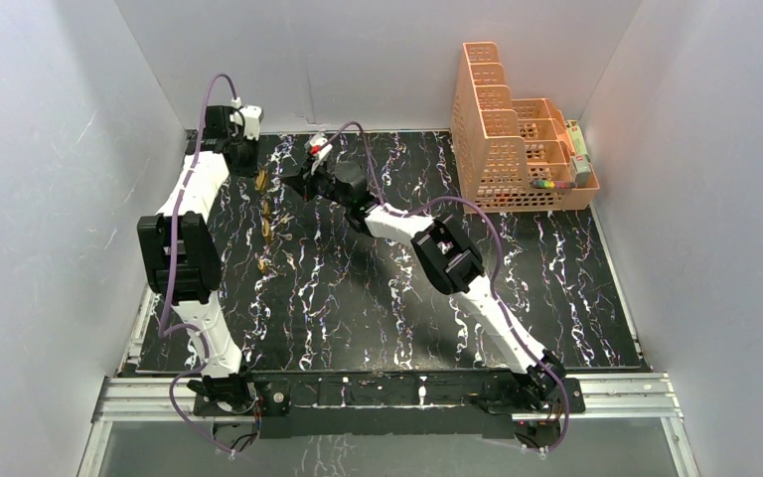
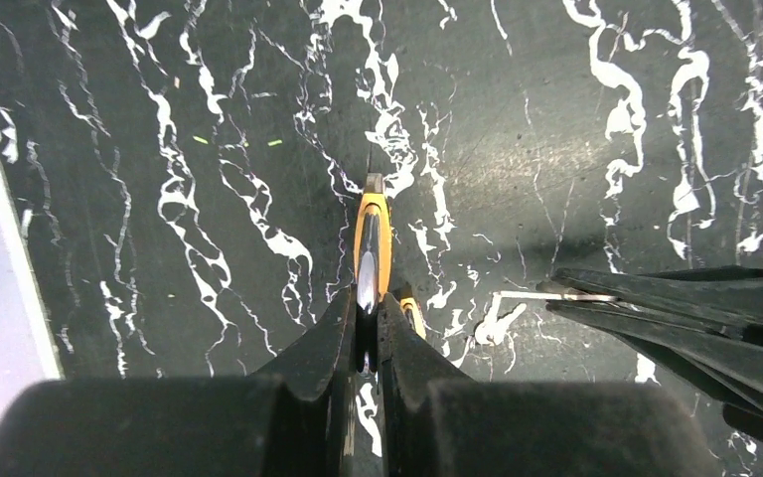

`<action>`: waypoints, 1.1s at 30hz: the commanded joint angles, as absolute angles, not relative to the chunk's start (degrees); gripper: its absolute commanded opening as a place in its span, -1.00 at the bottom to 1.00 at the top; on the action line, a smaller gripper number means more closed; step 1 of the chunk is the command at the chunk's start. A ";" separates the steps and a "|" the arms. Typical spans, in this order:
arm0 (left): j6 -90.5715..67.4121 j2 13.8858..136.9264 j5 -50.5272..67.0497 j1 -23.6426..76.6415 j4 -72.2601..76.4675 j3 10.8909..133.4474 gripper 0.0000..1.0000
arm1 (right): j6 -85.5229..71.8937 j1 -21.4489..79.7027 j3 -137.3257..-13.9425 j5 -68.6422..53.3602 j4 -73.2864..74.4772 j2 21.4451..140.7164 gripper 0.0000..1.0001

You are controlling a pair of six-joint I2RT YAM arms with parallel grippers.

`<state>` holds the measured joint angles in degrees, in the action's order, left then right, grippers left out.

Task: Lock with the key
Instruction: Place the lock at the center of the board.

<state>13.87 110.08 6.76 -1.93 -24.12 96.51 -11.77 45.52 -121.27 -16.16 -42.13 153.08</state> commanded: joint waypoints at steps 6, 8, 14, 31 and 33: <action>12.06 113.37 5.98 -2.11 -23.90 101.12 -1.00 | -10.58 45.88 -128.74 -11.75 -48.03 157.85 -1.00; 12.04 113.64 5.78 -2.13 -23.99 101.17 -1.00 | -10.67 45.88 -128.99 -11.25 -48.08 158.83 -1.00; 11.45 114.39 5.88 -2.10 -23.97 101.34 -1.00 | -11.84 45.92 -131.24 -10.62 -47.31 162.36 -1.00; 10.65 114.13 6.74 -2.20 -23.70 102.04 -0.09 | -11.58 46.41 -130.46 -9.06 -48.68 163.82 0.21; 10.26 113.52 6.08 -2.20 -23.06 102.32 0.02 | -10.71 46.41 -128.46 -8.97 -49.53 162.39 0.30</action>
<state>10.81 116.07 6.44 -2.04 -23.75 99.63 -12.08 46.11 -128.86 -10.15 -44.75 163.89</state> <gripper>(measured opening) 0.464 0.615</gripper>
